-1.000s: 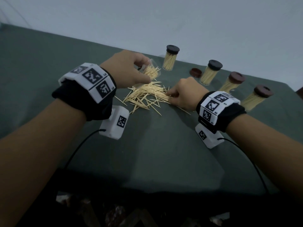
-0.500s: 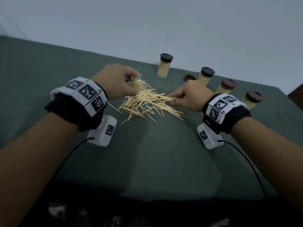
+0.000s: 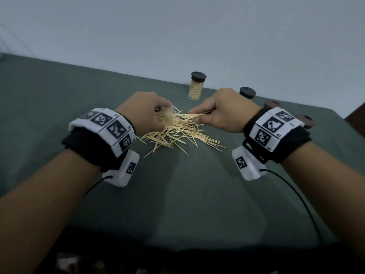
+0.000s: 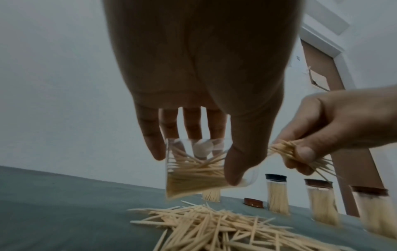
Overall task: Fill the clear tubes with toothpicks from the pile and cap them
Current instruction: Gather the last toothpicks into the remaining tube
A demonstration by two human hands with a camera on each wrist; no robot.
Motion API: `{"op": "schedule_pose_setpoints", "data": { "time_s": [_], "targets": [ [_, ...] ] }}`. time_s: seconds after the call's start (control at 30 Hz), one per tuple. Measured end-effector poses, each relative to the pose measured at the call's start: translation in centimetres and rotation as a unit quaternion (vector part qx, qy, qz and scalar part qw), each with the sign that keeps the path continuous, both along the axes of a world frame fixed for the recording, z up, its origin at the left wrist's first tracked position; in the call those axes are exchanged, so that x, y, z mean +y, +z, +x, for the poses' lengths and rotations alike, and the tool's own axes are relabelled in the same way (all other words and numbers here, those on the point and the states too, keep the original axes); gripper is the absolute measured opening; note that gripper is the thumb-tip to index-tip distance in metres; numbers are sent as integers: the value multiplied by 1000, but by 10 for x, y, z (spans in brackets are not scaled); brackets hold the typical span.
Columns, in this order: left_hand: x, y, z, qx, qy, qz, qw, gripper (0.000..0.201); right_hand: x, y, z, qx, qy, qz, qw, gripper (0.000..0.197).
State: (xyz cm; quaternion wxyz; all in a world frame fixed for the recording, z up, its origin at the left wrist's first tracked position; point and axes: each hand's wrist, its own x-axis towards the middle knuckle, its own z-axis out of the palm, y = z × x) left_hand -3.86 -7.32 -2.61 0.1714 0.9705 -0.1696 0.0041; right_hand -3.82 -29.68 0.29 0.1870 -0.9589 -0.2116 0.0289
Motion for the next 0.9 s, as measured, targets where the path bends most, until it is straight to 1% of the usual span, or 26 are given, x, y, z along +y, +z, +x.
{"op": "schedule_pose_setpoints", "data": {
  "time_s": [0.07,0.13,0.23,0.3,0.4,0.5,0.6,0.7,0.83,0.9],
  "targets": [
    [-5,0,-4,5,-28,-19,999,51,4,0,-3,-13,5,-10,1000,23],
    [-10,2,-7,21,-48,-67,996,44,8,-2,-4,-31,15,-13,999,24],
    [-13,1,-8,55,-46,-141,987,43,13,-9,-5,-75,35,19,996,21],
    [-12,-1,-7,63,-40,-169,983,43,13,-16,-3,-108,50,40,992,21],
    [-10,-2,-5,67,-33,-181,981,45,12,-22,0,-143,72,49,986,20],
    [-9,-2,-4,79,-28,-194,977,45,12,-25,1,-153,85,46,984,18],
    [-10,-3,-4,84,-25,-203,975,45,12,-26,0,-148,77,36,985,23],
    [-6,-4,-1,90,-13,-212,973,50,11,-25,0,-128,53,25,990,29],
    [-2,-2,0,89,-4,-204,975,54,10,-23,-1,-99,29,-3,995,27],
    [-6,-2,-1,86,-7,-194,977,53,11,-21,-3,-102,31,-12,994,22]
  ]
}}
